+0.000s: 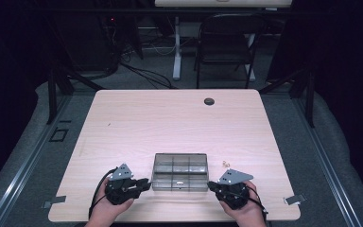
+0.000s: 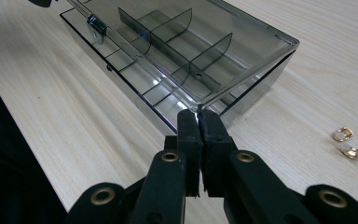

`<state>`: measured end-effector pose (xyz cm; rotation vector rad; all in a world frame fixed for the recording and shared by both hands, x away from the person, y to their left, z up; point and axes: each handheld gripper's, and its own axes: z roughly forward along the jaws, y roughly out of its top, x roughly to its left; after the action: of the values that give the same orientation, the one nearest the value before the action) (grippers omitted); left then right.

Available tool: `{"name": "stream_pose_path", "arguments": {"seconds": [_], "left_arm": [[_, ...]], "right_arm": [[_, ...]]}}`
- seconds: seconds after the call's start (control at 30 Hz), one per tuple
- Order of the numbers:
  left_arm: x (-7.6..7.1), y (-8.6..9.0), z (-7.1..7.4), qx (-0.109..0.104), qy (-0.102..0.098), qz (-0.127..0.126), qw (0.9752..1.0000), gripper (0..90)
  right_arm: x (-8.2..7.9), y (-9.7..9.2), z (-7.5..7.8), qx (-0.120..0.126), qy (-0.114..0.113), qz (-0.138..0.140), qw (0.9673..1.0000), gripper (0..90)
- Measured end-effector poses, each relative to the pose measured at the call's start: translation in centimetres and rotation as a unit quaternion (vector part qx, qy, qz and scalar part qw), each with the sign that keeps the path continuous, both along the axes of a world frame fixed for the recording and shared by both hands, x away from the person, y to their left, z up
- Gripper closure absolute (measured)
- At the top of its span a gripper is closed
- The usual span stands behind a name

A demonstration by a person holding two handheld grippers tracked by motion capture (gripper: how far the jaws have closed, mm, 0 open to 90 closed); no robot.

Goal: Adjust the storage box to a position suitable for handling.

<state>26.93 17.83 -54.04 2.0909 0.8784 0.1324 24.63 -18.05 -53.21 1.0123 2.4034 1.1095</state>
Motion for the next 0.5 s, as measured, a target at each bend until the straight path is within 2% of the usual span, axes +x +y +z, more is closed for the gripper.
{"name": "stream_pose_path", "arguments": {"seconds": [0.27, 0.5], "left_arm": [[-0.29, -0.5, 0.19, 0.006, -0.017, -0.01, 0.9998, 77.0], [-0.49, -0.72, 0.32, 0.004, -0.022, -0.011, 0.9997, 77.0]], "right_arm": [[0.13, 0.13, -0.11, 0.0, 0.002, -0.002, 1.0, 87.5], [0.43, 0.32, -0.38, -0.003, 0.007, -0.005, 1.0, 87.0]]}}
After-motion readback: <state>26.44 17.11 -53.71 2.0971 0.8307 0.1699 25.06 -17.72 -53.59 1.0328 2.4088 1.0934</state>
